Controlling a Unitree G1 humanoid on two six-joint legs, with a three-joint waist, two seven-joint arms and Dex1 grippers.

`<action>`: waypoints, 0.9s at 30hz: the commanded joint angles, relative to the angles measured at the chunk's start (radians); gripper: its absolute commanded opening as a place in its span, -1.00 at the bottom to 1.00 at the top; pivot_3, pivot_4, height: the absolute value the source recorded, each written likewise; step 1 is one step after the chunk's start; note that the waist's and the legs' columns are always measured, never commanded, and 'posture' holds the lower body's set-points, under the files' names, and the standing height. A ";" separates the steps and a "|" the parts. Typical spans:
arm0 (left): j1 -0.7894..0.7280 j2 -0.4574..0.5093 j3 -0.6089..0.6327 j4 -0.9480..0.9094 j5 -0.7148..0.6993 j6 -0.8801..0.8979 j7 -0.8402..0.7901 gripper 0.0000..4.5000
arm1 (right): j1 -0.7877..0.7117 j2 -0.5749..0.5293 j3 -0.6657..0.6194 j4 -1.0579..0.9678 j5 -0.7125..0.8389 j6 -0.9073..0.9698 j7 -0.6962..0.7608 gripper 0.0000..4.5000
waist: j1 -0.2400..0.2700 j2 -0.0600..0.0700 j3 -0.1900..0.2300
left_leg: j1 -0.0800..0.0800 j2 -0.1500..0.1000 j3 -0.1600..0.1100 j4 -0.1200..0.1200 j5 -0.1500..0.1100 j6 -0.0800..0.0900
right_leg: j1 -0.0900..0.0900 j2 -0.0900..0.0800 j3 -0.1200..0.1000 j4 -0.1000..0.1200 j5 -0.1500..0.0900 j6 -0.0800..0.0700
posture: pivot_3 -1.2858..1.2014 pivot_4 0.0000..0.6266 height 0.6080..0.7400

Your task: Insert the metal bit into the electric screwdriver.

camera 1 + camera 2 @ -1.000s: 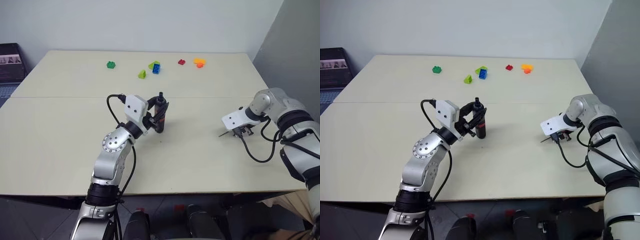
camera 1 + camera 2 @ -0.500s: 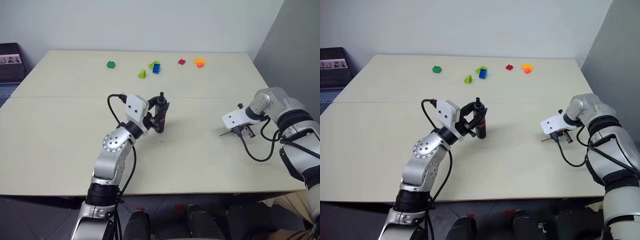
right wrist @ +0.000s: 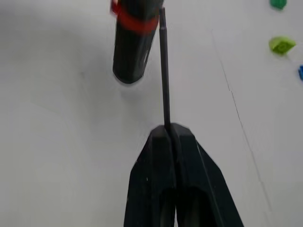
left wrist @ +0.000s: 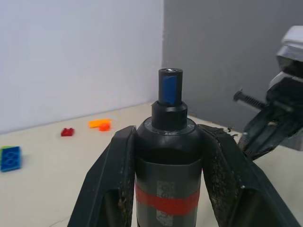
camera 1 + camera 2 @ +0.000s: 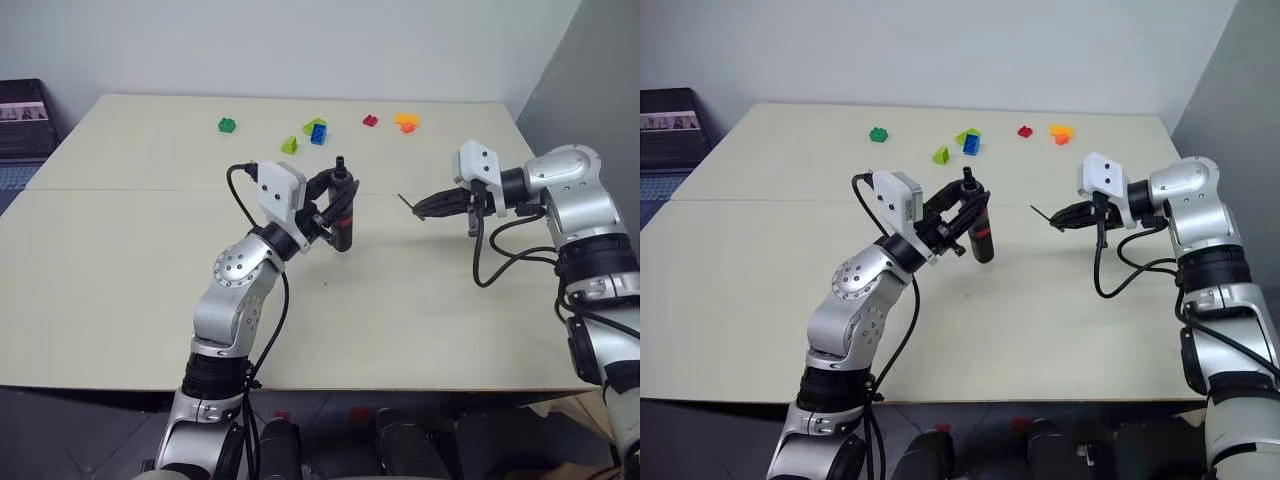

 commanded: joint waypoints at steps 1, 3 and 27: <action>0.015 0.001 -0.013 -0.056 -0.042 -0.011 -0.043 -0.27 | 0.074 0.008 -0.145 -0.287 0.181 0.279 -0.144 -1.00 | 0.002 0.000 0.000 | -0.002 0.000 0.000 0.001 0.000 0.000 | -0.002 0.000 0.000 0.001 0.000 0.000 | 0.03 -0.52 1.00; 0.027 0.003 -0.021 -0.043 -0.028 -0.035 -0.050 -0.27 | 0.119 0.024 -0.202 -0.388 0.250 0.381 -0.225 -1.00 | 0.002 0.000 0.000 | -0.002 0.000 -0.001 0.001 0.000 0.000 | -0.002 0.000 -0.001 0.001 0.000 0.000 | 0.03 -0.52 1.00; 0.071 -0.075 -0.077 0.076 0.176 -0.236 0.078 -0.27 | 0.201 0.218 -0.208 -0.855 0.497 0.596 -0.811 -1.00 | -0.001 0.000 0.000 | -0.004 0.000 0.000 0.002 0.000 0.000 | -0.002 0.001 0.001 -0.002 -0.001 0.002 | 0.03 -0.52 1.00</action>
